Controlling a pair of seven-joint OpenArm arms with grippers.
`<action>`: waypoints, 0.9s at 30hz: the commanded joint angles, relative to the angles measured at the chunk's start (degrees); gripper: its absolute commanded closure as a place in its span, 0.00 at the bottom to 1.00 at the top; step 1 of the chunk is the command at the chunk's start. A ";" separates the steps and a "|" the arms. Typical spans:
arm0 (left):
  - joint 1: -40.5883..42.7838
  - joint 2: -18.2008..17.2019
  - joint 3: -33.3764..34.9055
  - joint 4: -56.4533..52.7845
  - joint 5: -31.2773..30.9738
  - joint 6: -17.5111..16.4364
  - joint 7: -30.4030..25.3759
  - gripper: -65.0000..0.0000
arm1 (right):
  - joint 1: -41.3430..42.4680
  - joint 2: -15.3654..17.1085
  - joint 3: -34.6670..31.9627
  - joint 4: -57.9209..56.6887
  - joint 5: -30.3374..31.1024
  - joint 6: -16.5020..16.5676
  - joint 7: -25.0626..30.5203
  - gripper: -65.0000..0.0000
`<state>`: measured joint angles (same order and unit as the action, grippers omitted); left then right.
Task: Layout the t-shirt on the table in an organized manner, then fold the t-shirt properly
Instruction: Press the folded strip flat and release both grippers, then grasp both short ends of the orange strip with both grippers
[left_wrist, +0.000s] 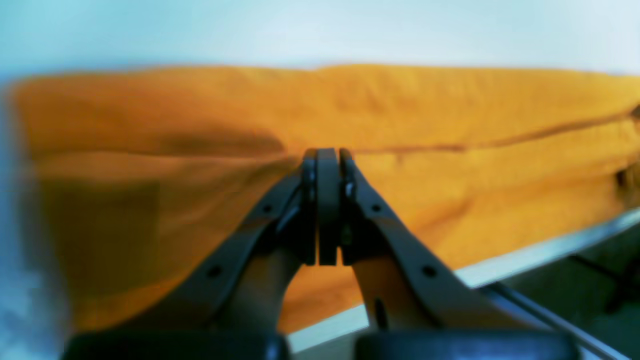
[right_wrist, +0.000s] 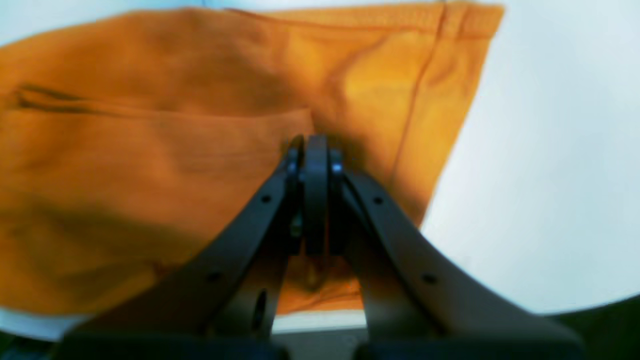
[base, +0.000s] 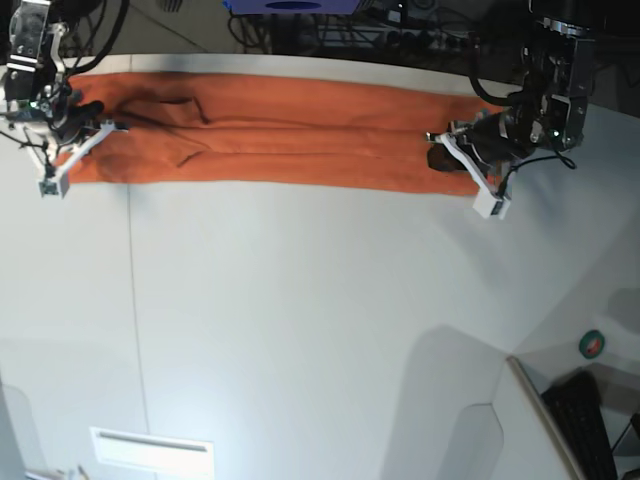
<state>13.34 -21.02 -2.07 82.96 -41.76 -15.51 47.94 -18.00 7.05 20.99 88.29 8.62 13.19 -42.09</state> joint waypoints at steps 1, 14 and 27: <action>-0.46 -1.09 0.18 -0.28 -0.40 -0.18 -1.39 1.00 | 0.64 1.61 0.41 -0.95 -0.31 -0.22 2.39 1.00; -1.17 1.63 1.93 -1.51 10.42 -0.18 -3.94 1.00 | 5.30 4.51 0.33 -9.74 -0.31 -0.66 6.00 1.00; -2.22 3.30 -7.82 2.62 10.77 -0.18 1.33 1.00 | -1.21 0.03 -3.37 10.21 -0.31 -0.31 -0.51 1.00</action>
<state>11.70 -17.08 -9.67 84.53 -30.20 -15.49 50.15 -19.66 6.42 17.17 97.58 8.71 13.02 -43.55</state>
